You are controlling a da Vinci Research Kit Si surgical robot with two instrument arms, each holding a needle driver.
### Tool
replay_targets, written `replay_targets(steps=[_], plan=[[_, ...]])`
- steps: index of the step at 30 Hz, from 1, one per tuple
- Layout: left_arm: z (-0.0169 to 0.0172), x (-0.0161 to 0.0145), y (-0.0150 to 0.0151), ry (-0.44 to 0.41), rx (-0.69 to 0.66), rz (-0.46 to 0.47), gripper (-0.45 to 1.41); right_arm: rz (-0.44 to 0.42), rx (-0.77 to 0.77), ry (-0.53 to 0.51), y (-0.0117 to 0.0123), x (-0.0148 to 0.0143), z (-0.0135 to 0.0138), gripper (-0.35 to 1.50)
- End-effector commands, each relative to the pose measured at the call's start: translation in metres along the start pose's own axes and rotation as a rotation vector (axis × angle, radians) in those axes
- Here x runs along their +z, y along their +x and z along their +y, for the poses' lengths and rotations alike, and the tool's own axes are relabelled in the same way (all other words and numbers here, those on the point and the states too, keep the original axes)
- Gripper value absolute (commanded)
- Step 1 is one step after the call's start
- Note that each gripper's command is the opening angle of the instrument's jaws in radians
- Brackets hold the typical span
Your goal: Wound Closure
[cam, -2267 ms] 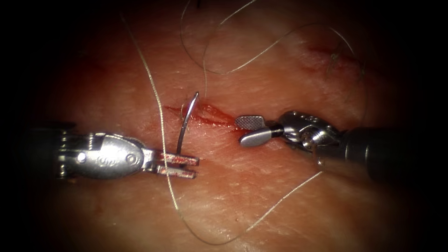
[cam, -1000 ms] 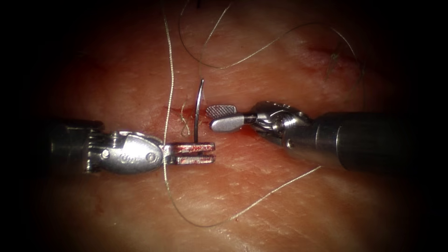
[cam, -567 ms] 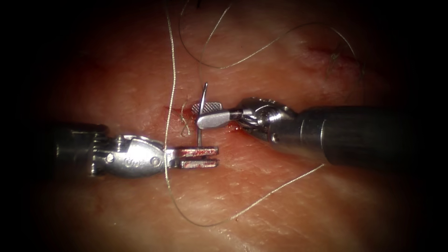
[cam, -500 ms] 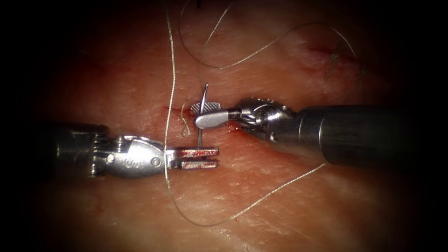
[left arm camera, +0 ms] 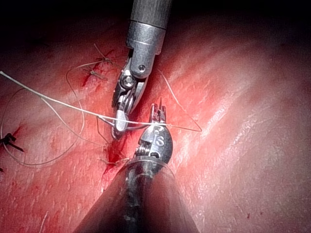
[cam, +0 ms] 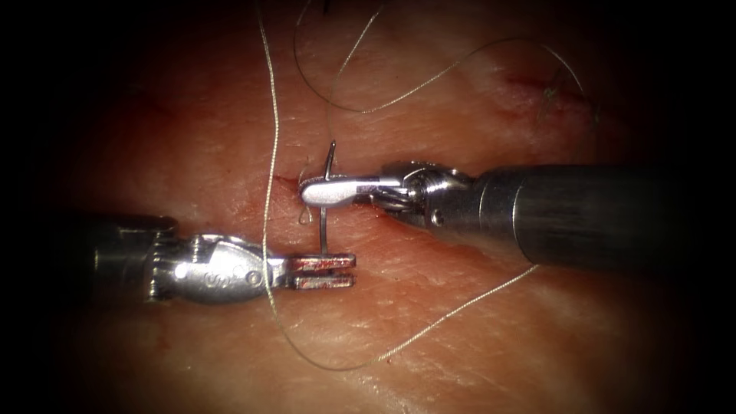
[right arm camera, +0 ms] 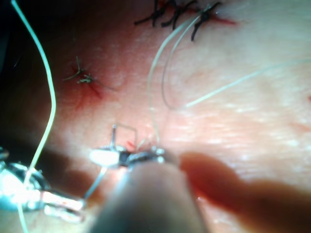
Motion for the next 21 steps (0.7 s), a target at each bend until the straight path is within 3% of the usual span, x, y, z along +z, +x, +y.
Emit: replay_targets(steps=[1,4,5,8,11,13,21], plan=[[0.0,0.0007,-0.0004,-0.003,-0.01,0.004,0.12,0.0,-0.001,-0.001,0.0,0.0004,0.0006,-0.35],[-0.0005,0.0006,-0.0002,0.006,-0.097,-0.006,0.66,0.002,-0.001,0.002,0.0002,0.0,0.0006,-0.35],[-0.0006,0.0005,-0.0001,0.004,-0.121,-0.006,0.74,0.001,-0.001,0.002,0.0003,-0.0002,0.0007,-0.35],[-0.0004,-0.0004,0.0001,-0.026,-0.169,-0.002,0.91,0.01,-0.045,-0.009,0.0009,-0.0014,0.001,-0.35],[0.0001,-0.001,0.0,-0.085,-0.186,-0.003,0.91,0.02,-0.086,-0.021,0.0013,-0.0022,0.0012,-0.35],[0.0003,-0.0014,-0.0002,-0.106,-0.19,-0.005,0.84,0.031,-0.102,-0.03,0.0014,-0.0027,0.0013,-0.35],[0.0005,-0.0025,-0.0045,-0.177,-0.237,-0.056,0.08,0.03,-0.195,-0.063,0.0023,-0.0047,0.0001,-0.35]])
